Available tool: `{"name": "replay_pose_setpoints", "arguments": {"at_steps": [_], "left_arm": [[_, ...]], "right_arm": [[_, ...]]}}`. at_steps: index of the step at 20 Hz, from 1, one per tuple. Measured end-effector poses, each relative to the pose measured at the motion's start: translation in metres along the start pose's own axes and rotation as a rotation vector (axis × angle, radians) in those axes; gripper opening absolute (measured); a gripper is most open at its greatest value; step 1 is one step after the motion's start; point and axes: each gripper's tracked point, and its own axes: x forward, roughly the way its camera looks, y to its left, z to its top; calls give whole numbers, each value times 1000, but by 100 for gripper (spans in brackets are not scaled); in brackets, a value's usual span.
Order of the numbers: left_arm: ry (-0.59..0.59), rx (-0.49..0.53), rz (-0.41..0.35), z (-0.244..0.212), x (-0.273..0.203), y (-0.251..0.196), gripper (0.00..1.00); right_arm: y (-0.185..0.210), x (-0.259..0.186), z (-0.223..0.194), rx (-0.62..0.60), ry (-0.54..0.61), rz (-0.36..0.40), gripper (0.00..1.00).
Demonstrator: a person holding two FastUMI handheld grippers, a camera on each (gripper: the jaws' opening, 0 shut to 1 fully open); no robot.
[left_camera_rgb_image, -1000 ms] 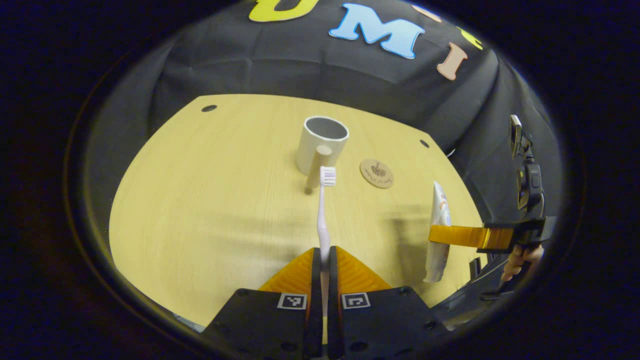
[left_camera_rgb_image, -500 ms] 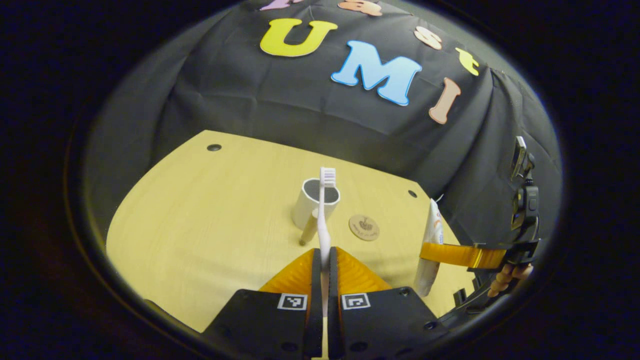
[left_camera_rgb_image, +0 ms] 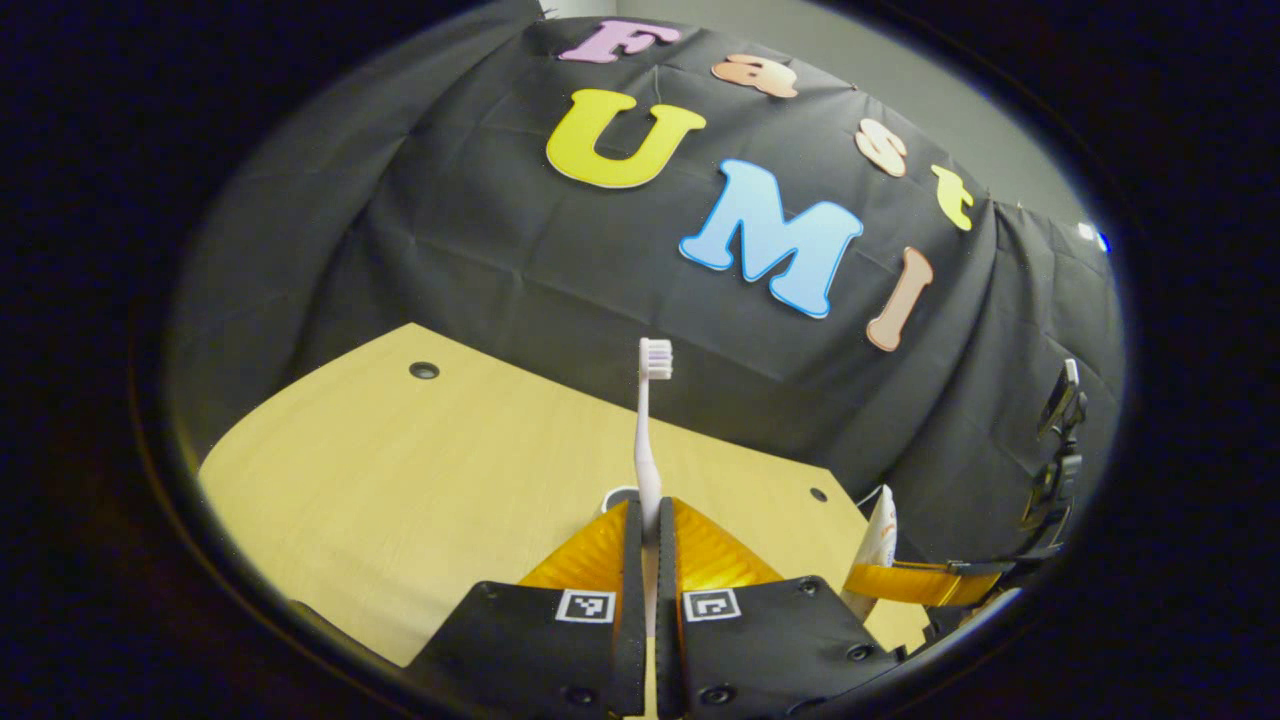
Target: Put the toothbrush and toothpaste on the desktop into the cup, then pick up the cup and place it on the coaster on the desktop.
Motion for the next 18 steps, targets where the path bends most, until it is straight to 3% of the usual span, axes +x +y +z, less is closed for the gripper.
{"name": "replay_pose_setpoints", "arguments": {"at_steps": [6, 18], "left_arm": [[-155, -28, -58, 51, 49, -8, 10], [-48, 51, -67, 0, 159, 4, 10]], "right_arm": [[-4, 16, 13, 16, -5, -19, 22], [-12, 33, 1, 15, 50, -86, 22]]}}
